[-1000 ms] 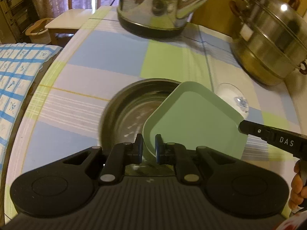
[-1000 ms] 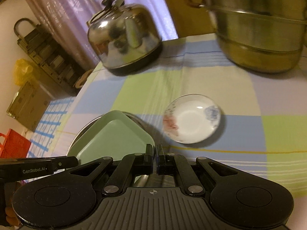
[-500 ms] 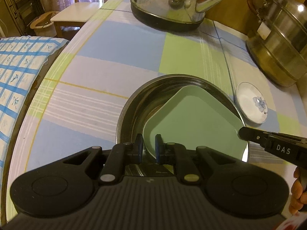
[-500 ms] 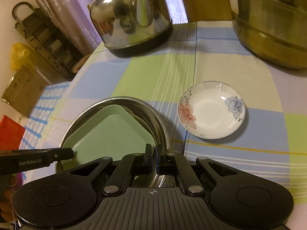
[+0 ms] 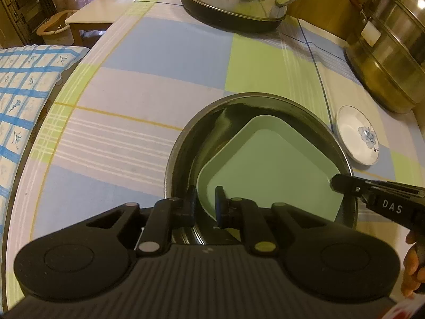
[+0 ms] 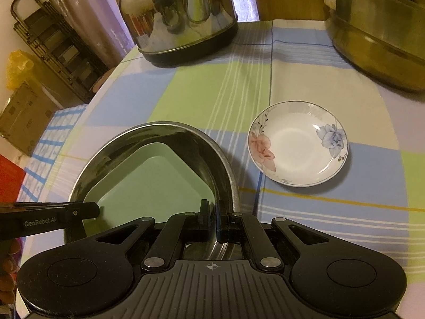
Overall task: Organize plates and bowls
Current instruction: 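Carry the green plate with the left tool and lower it into the steel plate, then open the left tool, release the green plate, and withdraw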
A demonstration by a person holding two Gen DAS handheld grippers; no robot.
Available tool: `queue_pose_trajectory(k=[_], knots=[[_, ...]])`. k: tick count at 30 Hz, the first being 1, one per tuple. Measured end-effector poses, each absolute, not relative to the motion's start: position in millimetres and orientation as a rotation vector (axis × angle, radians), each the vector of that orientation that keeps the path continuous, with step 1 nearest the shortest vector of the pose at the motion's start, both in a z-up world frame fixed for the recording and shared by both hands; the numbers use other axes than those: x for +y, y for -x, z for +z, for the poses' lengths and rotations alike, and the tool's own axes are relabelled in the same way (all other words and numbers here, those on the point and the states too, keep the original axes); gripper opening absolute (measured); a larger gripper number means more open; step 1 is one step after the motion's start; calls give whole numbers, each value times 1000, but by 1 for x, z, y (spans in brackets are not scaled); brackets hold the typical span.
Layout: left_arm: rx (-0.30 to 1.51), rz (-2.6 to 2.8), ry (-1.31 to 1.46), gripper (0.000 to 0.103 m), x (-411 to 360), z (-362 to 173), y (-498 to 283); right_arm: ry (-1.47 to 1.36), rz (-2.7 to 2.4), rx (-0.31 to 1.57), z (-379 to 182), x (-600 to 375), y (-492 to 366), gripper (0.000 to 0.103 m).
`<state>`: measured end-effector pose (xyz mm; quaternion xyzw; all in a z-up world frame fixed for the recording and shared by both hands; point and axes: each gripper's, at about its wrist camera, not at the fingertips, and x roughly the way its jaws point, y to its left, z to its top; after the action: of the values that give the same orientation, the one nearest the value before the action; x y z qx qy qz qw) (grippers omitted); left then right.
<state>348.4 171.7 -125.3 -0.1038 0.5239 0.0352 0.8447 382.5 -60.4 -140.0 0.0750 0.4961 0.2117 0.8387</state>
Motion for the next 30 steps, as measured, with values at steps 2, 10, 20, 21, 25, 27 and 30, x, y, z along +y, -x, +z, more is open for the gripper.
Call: queue_pose_trajectory(k=[2,10,20,21,25,27,30], knots=[[1103,76,206,18,170,-124,-348,-167,441,1060,-140,-61,-383,4],[1074,62,180,27,167,-114,-343,-202,450,1054,-135,-66,-381,7],[1053,39,170,39,159,-94,-323,-225,464,1003,-112,-79,-361,48],[1050,38,170,40,158,-91,-320,-229,465,995,-110,-81,-358,50],[1041,32,159,47,153,-80,-305,-249,462,980,-100,-91,-347,56],[1036,29,147,53,150,-74,-297,-263,463,975,-94,-97,-341,57],[1026,25,124,58,143,-66,-283,-278,466,967,-87,-105,-331,59]])
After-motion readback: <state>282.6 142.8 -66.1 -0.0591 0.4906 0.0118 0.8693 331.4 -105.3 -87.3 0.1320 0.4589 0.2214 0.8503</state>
